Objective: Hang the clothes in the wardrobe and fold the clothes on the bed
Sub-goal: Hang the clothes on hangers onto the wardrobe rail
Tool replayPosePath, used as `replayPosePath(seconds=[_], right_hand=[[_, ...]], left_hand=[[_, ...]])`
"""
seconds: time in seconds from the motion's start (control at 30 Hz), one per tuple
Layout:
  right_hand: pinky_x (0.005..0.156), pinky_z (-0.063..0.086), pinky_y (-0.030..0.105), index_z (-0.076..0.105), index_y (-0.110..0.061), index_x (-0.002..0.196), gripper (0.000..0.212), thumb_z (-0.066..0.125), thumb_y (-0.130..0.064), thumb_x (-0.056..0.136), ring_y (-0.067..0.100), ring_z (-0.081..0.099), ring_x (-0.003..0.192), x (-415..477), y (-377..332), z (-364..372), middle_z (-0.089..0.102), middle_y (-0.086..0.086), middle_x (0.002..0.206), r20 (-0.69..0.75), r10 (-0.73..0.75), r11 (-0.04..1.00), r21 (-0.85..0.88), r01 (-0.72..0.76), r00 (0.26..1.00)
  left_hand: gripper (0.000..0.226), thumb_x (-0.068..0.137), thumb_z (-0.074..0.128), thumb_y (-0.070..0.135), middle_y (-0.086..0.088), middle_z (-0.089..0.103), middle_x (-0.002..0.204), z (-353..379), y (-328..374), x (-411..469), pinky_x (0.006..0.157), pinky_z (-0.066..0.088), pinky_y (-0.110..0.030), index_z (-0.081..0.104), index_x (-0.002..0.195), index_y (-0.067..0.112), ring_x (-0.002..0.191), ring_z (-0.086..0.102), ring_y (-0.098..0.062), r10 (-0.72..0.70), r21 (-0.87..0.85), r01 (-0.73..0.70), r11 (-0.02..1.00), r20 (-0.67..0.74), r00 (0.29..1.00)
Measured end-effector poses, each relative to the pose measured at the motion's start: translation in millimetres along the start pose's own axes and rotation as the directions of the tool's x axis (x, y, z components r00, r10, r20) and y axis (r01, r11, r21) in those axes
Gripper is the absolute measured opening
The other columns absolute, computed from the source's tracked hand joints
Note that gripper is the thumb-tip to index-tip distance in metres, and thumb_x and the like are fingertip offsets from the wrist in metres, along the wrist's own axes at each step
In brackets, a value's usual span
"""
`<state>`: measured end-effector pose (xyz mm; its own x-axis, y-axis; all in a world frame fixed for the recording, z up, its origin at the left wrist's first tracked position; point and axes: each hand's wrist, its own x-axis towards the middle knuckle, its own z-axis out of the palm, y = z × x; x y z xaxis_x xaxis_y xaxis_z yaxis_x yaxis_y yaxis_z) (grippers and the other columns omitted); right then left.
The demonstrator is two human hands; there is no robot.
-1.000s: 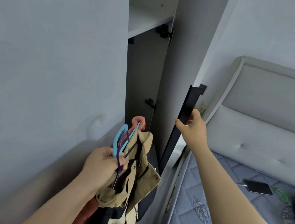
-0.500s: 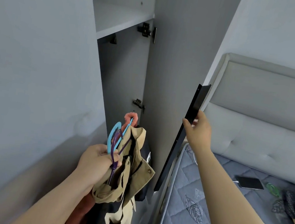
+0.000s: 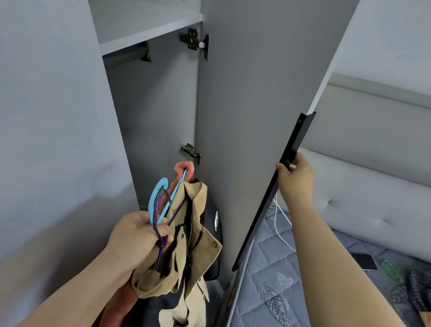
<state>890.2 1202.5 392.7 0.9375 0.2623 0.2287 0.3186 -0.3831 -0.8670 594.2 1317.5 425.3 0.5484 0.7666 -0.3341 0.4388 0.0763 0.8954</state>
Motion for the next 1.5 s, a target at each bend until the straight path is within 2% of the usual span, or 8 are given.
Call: replayPosePath(seconds=[0.4, 0.57, 0.73, 0.87, 1.03, 1.17, 1.37, 1.5], right_hand=[[0.093, 0.041, 0.038, 0.046, 0.004, 0.132, 0.052, 0.063, -0.026, 0.092, 0.035, 0.053, 0.116, -68.2, 5.2, 7.3, 0.056, 0.020, 0.127, 0.032, 0.253, 0.964, -0.097, -0.249, 0.967], [0.095, 0.050, 0.041, 0.063, -0.011, 0.116, 0.028, 0.061, -0.024, 0.092, 0.023, 0.064, 0.102, -130.8, -23.8, 2.9, 0.069, 0.007, 0.107, 0.271, 0.290, 0.954, -0.002, -0.301, 0.918], [0.077, 0.057, 0.031, 0.070, -0.012, 0.089, 0.010, 0.060, -0.011, 0.091, 0.016, 0.066, 0.076, -177.7, -73.4, -3.4, 0.072, 0.013, 0.083, 0.497, 0.209, 0.938, 0.143, -0.317, 0.842], [0.077, 0.056, 0.030, 0.071, -0.018, 0.090, 0.006, 0.066, -0.022, 0.089, 0.011, 0.063, 0.073, -210.4, -98.5, -8.7, 0.071, 0.012, 0.084, 0.508, 0.195, 0.957, 0.090, -0.277, 0.839], [0.082, 0.054, 0.030, 0.066, -0.016, 0.110, 0.026, 0.070, -0.027, 0.087, 0.006, 0.061, 0.078, -242.7, -109.6, -5.8, 0.066, -0.007, 0.084, 0.600, 0.218, 0.920, 0.137, -0.368, 0.770], [0.084, 0.055, 0.037, 0.066, -0.016, 0.110, 0.025, 0.071, -0.022, 0.086, 0.011, 0.062, 0.080, -245.3, -114.8, 2.6, 0.066, -0.003, 0.092, 0.605, 0.272, 0.885, 0.149, -0.442, 0.749], [0.060, 0.047, 0.021, 0.068, -0.013, 0.078, 0.006, 0.065, -0.012, 0.082, 0.001, 0.052, 0.058, -244.3, -110.6, 16.7, 0.060, -0.010, 0.065, 0.428, 0.201, 0.975, -0.003, -0.221, 0.881], [0.055, 0.037, 0.026, 0.061, -0.006, 0.070, 0.010, 0.055, -0.002, 0.077, 0.007, 0.042, 0.056, -251.0, -106.0, 29.5, 0.050, -0.005, 0.060, 0.344, 0.108, 0.993, 0.002, -0.115, 0.933]], left_hand=[[0.009, 0.087, 0.065, 0.007, -0.015, 0.071, 0.083, -5.5, -6.5, -2.5, 0.067, 0.050, -0.026, 0.069, 0.094, 0.003, 0.075, 0.067, -0.022, -0.030, -0.059, 0.034, 0.998, 0.077, 0.997], [0.006, 0.084, 0.066, 0.004, -0.011, 0.072, 0.079, -12.4, -5.7, -0.3, 0.065, 0.050, -0.027, 0.071, 0.084, 0.007, 0.077, 0.067, -0.023, -0.022, -0.075, 0.031, 0.997, 0.120, 0.993], [0.011, 0.087, 0.065, 0.007, -0.009, 0.073, 0.074, -15.7, 1.8, 4.5, 0.070, 0.057, -0.036, 0.073, 0.080, 0.010, 0.077, 0.071, -0.028, -0.021, -0.098, 0.037, 0.995, 0.151, 0.988], [0.012, 0.089, 0.062, 0.005, -0.014, 0.073, 0.083, -15.3, 7.2, 6.9, 0.085, 0.056, -0.044, 0.073, 0.085, 0.009, 0.083, 0.071, -0.030, -0.012, -0.139, 0.040, 0.989, 0.195, 0.981], [0.012, 0.089, 0.063, 0.005, -0.013, 0.073, 0.087, -10.9, 9.2, 6.8, 0.090, 0.055, -0.044, 0.074, 0.087, 0.011, 0.089, 0.070, -0.029, 0.001, -0.212, 0.047, 0.976, 0.219, 0.976], [0.013, 0.089, 0.063, 0.009, -0.011, 0.073, 0.090, -10.1, 8.5, 8.2, 0.089, 0.055, -0.044, 0.073, 0.086, 0.016, 0.089, 0.069, -0.027, 0.022, -0.197, 0.026, 0.980, 0.237, 0.971], [0.014, 0.089, 0.062, 0.006, -0.014, 0.072, 0.098, -10.6, -0.2, 7.6, 0.095, 0.052, -0.048, 0.072, 0.095, 0.012, 0.098, 0.067, -0.031, 0.033, -0.225, 0.037, 0.974, 0.302, 0.953], [0.016, 0.088, 0.064, 0.012, -0.009, 0.073, 0.095, -15.3, -5.9, 8.5, 0.092, 0.054, -0.043, 0.071, 0.103, 0.011, 0.095, 0.068, -0.025, 0.084, -0.182, -0.028, 0.983, 0.302, 0.950]])
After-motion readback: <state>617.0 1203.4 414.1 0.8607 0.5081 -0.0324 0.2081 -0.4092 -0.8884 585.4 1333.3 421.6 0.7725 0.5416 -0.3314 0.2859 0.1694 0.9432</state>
